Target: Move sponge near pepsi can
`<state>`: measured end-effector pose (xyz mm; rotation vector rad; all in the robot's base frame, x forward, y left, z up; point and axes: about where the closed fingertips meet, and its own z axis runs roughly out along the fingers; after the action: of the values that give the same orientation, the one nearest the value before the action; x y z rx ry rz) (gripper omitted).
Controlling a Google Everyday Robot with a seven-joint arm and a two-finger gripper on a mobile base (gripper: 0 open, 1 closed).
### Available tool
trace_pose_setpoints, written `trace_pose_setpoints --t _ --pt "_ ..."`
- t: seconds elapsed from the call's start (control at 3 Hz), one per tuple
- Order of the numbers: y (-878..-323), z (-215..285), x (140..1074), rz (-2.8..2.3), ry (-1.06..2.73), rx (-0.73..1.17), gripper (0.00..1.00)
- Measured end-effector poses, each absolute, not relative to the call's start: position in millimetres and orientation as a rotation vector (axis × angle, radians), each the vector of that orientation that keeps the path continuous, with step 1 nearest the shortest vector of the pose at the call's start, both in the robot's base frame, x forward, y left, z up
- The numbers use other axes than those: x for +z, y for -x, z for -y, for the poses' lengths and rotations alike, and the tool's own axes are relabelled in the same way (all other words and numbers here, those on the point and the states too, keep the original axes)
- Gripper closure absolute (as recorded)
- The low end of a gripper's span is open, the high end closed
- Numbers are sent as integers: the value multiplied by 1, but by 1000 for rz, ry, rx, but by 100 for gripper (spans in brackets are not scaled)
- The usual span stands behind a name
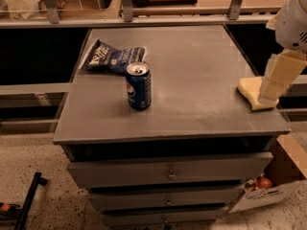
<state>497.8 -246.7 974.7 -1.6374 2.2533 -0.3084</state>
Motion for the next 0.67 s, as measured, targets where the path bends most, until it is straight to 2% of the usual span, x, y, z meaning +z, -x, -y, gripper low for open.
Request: trace_pose_setpoints --t 0.67 --pt "-536 273 889 -2385 1581 -212 0"
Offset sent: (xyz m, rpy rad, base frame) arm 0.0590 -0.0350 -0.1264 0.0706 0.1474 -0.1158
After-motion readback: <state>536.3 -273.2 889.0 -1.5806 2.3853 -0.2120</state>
